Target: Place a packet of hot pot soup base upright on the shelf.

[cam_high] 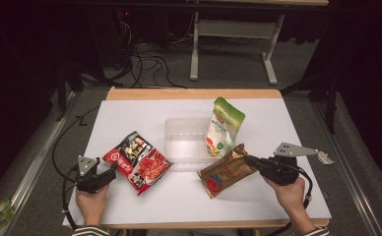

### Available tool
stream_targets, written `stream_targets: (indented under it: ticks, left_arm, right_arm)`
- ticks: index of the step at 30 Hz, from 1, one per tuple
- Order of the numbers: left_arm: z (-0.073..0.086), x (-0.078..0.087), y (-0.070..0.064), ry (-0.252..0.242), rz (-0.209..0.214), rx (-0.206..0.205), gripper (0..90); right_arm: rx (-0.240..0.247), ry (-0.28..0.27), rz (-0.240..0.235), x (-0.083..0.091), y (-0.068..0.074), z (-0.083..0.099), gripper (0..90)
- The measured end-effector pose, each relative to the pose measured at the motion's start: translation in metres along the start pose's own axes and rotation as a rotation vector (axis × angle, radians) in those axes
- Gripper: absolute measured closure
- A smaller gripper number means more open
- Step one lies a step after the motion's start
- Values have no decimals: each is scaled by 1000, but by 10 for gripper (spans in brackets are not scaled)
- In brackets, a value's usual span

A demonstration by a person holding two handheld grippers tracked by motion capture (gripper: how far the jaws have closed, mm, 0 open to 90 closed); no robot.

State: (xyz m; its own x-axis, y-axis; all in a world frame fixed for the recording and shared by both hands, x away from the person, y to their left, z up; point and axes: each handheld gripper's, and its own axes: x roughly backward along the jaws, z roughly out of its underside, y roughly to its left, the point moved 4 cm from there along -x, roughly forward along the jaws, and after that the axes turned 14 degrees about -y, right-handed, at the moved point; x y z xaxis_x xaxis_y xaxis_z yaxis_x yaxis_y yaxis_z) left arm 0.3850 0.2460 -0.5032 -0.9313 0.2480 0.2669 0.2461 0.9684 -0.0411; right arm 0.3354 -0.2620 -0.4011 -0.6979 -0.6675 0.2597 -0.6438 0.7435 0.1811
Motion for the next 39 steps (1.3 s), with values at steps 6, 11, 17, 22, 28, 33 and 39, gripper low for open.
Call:
stream_targets:
  ticks: [6, 11, 17, 22, 28, 33, 39]
  left_arm:
    - [0, 0, 0, 0, 0, 0, 313]
    - [0, 0, 0, 2, 3, 4, 313]
    - [0, 0, 0, 1, 1, 3, 313]
    - [0, 0, 0, 1, 2, 2, 313]
    - [0, 0, 0, 1, 0, 1, 313]
    - [0, 0, 0, 0, 1, 0, 313]
    - [0, 0, 0, 2, 3, 2, 313]
  right_arm:
    - [11, -20, -15, 4, 1, -12, 900]
    - [13, -32, -23, 5, 2, -20, 900]
    - [10, -41, -45, 7, 4, -28, 900]
    - [11, -57, -57, 8, 6, -35, 900]
    - [12, -62, -71, 7, 8, -41, 900]
    - [7, -72, -72, 6, 9, -45, 900]
    - [11, -95, -80, 6, 10, -53, 900]
